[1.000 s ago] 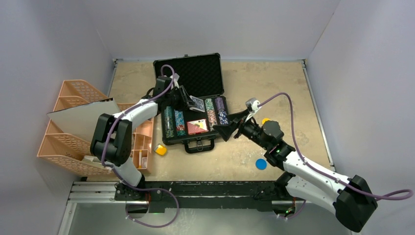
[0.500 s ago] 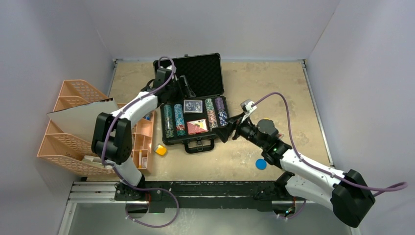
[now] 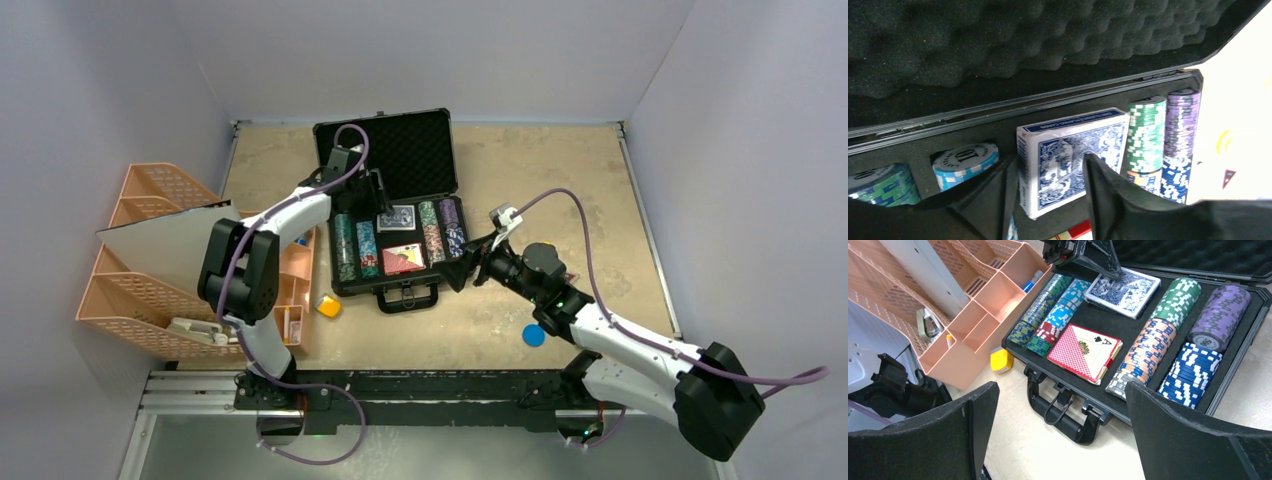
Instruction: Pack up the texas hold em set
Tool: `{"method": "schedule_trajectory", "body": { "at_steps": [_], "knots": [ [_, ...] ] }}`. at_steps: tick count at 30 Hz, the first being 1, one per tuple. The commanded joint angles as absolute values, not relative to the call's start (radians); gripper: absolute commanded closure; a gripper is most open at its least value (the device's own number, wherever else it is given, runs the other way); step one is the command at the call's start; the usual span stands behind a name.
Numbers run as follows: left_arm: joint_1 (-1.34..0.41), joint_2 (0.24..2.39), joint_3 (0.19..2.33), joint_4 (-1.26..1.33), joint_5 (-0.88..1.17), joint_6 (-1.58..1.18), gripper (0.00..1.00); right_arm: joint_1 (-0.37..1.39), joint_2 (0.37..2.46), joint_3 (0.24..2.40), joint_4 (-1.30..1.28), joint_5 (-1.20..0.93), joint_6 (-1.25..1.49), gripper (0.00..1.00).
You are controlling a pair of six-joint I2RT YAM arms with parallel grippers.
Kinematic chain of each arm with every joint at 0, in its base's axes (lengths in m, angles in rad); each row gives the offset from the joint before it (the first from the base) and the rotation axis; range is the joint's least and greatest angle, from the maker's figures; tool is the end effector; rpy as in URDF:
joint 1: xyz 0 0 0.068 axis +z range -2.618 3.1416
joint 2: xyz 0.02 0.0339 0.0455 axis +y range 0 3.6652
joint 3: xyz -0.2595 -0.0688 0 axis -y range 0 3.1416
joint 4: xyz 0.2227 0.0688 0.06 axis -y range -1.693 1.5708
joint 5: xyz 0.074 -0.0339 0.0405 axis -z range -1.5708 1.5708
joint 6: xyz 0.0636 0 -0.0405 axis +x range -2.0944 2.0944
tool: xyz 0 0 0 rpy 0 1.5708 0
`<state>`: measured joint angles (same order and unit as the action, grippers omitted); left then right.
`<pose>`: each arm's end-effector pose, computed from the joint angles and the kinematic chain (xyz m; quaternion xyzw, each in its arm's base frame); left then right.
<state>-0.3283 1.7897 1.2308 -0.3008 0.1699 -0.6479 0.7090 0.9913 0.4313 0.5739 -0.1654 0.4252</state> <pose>0.3621 -0.1347 0.1960 -0.1195 0.9269 -0.2329 0.2690 0.1717 0.1611 0.2651 -0.1572 0.6844 0.4301 0.5673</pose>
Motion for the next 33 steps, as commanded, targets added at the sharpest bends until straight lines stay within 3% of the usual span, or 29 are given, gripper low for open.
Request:
{"method": "schedule_trajectory", "body": {
  "at_steps": [1,8,20,24,29,33],
  "knots": [
    [-0.347,1.805,1.261,-0.312,0.175,-0.63,0.53,0.713,0.995,0.448,0.603,-0.132,0.407,0.01],
    [-0.36,1.777,1.21,-0.245,0.29,-0.71,0.6,0.712,1.0,0.448,0.598,-0.127,0.406,0.01],
    [-0.365,1.711,1.124,-0.096,0.453,-0.899,0.52,0.713,0.999,0.448,0.588,-0.124,0.407,0.01],
    [-0.37,1.691,1.203,-0.262,0.258,-0.804,0.49,0.713,0.992,0.449,0.579,-0.123,0.404,0.01],
    [-0.445,1.633,1.269,-0.361,-0.055,-0.699,0.36,0.712,0.991,0.444,0.586,-0.116,0.402,0.01],
    [-0.46,1.661,1.281,-0.35,-0.063,-0.665,0.36,0.713,1.014,0.452,0.593,-0.128,0.405,0.01]
  ]
}}
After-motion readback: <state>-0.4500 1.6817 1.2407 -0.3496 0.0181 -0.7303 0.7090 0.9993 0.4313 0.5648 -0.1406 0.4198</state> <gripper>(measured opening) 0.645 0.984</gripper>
